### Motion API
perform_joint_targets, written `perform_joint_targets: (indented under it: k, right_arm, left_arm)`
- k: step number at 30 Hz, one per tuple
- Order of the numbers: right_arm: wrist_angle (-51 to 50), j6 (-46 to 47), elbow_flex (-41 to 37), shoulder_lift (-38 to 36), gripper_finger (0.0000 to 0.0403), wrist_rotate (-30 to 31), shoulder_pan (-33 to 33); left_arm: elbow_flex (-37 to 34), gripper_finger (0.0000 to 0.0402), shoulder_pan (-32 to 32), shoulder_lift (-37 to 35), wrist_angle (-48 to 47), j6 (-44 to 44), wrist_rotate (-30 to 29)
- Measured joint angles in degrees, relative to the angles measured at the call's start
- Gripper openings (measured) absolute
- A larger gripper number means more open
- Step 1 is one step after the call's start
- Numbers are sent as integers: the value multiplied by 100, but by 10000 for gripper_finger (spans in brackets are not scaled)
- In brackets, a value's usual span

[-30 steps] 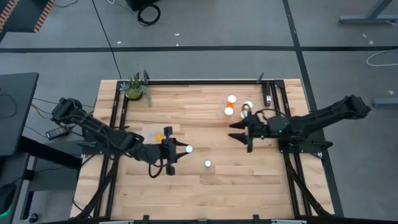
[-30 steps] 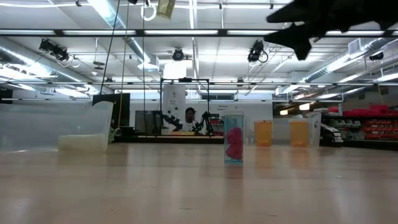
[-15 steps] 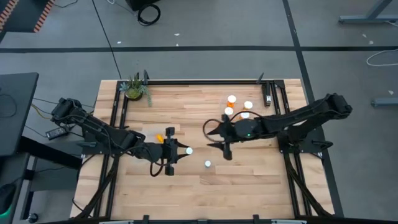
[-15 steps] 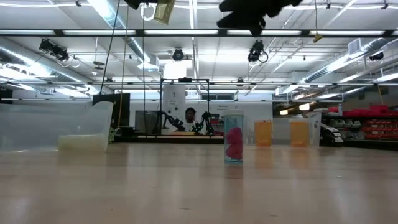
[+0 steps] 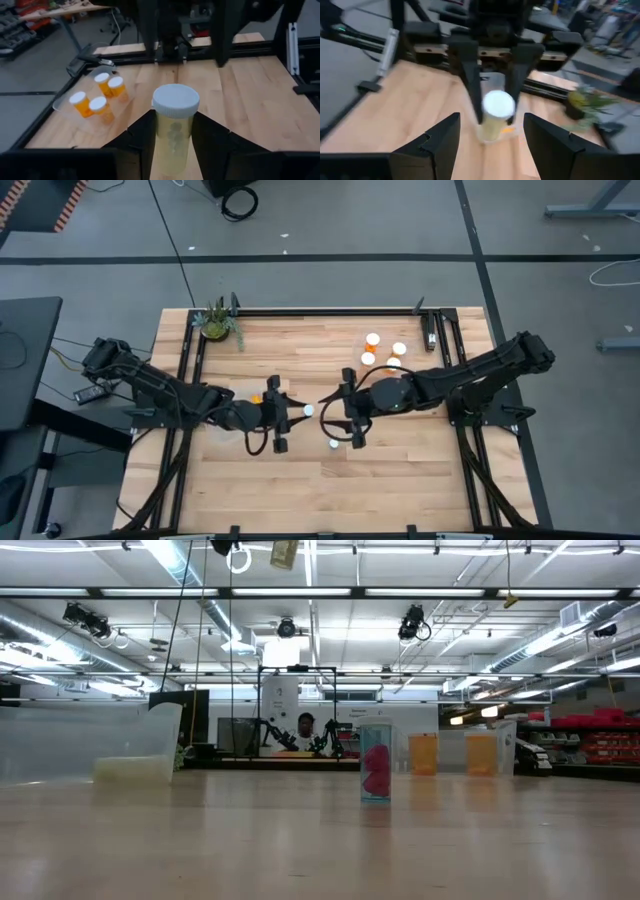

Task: Pick and place medicine bottles into bin by pill shape (circle, oval)
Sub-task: Remove small yellow pill bottle from the left transparent bin

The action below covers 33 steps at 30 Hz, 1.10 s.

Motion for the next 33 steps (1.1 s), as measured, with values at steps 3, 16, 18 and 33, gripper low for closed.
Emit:
perform_joint_targets:
  k: [3,16,18,33]
  right_arm:
    - [148,-38,7,-8,225,59,-6]
    - [848,-278,9,399,225,70,-18]
    - [882,-290,9,391,225,111,-70]
    - [992,-126,7,433,225,-214,-229]
  left_arm:
    - [0,122,-1,0,1,78,8]
    - [0,121,35,0,105,190,11]
    - [0,119,35,0,109,242,11]
    - [0,118,42,0,189,385,20]
